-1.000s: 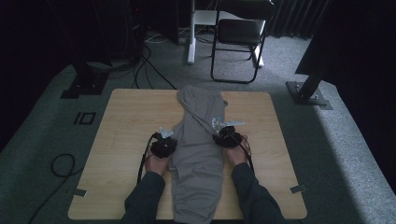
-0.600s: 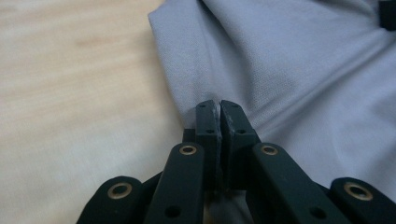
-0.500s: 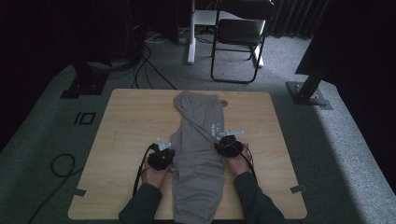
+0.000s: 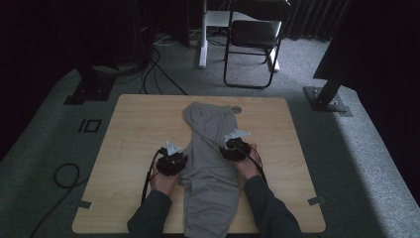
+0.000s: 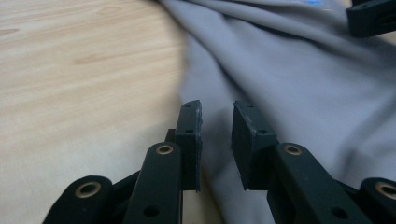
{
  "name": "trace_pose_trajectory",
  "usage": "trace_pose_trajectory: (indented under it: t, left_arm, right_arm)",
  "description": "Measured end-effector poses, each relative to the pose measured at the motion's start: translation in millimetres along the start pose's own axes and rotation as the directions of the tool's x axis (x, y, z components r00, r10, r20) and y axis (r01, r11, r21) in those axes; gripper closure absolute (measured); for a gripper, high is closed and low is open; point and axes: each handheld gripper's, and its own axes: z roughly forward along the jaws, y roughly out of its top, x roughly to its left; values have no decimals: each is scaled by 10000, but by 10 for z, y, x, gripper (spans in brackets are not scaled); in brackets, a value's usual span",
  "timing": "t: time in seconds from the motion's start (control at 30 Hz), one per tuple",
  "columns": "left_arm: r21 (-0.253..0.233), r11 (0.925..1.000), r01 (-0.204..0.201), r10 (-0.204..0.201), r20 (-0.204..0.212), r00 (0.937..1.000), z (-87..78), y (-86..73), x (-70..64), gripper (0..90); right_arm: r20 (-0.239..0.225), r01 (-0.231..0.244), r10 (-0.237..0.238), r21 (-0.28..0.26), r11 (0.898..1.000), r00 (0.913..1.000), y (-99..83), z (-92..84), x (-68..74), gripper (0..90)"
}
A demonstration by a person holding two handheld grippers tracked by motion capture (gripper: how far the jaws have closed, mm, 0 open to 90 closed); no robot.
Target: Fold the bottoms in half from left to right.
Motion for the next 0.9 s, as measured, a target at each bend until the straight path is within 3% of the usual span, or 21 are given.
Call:
trace_pose_trajectory:
  t: [0.07, 0.1, 0.13, 0.17, 0.2, 0.27, 0.3, 0.37, 0.43, 0.47, 0.57, 0.67, 0.7, 0.77, 0.83, 0.9]
  left_arm:
    - [0, 10000, 0, 0, 0, 10000, 0, 0, 0, 739]
    - [359, 9993, -134, 141, -204, 9997, 106, 21, 2, 784]
    - [359, 9993, -134, 141, -204, 9997, 106, 21, 2, 828]
    - [302, 9993, -212, 221, -302, 9993, 128, 8, 1, 880]
    - [324, 9994, -104, 114, -319, 9994, 125, 7, 5, 900]
    - [324, 9994, -104, 114, -319, 9994, 125, 7, 5, 900]
    - [379, 9993, -79, 96, -447, 9990, 89, -17, 15, 900]
    - [373, 9993, -49, 66, -467, 9989, 52, -49, 35, 900]
    - [355, 9994, 2, 14, -462, 9989, 35, -65, 48, 900]
    - [357, 9993, 105, -87, -489, 9988, 0, -93, 70, 900]
    - [339, 9994, 112, -94, -547, 9985, -34, -127, 73, 900]
    - [365, 9993, 124, -104, -548, 9984, -42, -130, 70, 900]
    - [400, 9989, 239, -221, -449, 9987, -49, -130, 73, 900]
    - [450, 9988, 207, -186, -470, 9987, -41, -106, 67, 861]
    - [122, 9998, 143, -139, -257, 9996, -40, -58, 61, 806]
    - [-124, 9999, 103, -107, -302, 9995, -37, 0, 43, 770]
  right_arm:
    - [-66, 60, -60, -13, 10000, 10000, 56, 55, -4, 611]
    - [-283, 200, -201, -41, 9998, 9994, 157, 154, 9, 610]
    - [-283, 200, -201, -41, 9998, 9994, 157, 154, 9, 610]
    - [-436, 430, -425, 118, 9990, 9981, 234, 257, 30, 633]
    - [-495, 501, -489, 233, 9985, 9976, 258, 302, 37, 713]
    - [-536, 469, -452, 304, 9984, 9975, 274, 336, 27, 713]
    - [-342, -201, 219, 511, 9985, 9992, 284, 351, -42, 891]
    - [-357, -810, 815, 141, 9966, 9960, 247, 262, -143, 895]
    - [-265, -1009, 1009, -8, 9949, 9945, 217, 205, -193, 894]
    - [-85, -1371, 1369, -284, 9902, 9906, 135, 85, -314, 894]
    - [86, -2092, 2100, -557, 9763, 9777, -18, -44, -515, 894]
    - [232, -2333, 2344, -431, 9714, 9719, -112, -65, -604, 894]
    - [416, -2598, 2605, -212, 9654, 9646, -182, -47, -657, 893]
    - [407, -2756, 2748, 132, 9612, 9606, -229, -9, -678, 890]
    - [593, -2610, 2580, 491, 9641, 9643, -247, 34, -666, 889]
    - [774, -2559, 2518, 480, 9655, 9647, -240, 38, -645, 888]
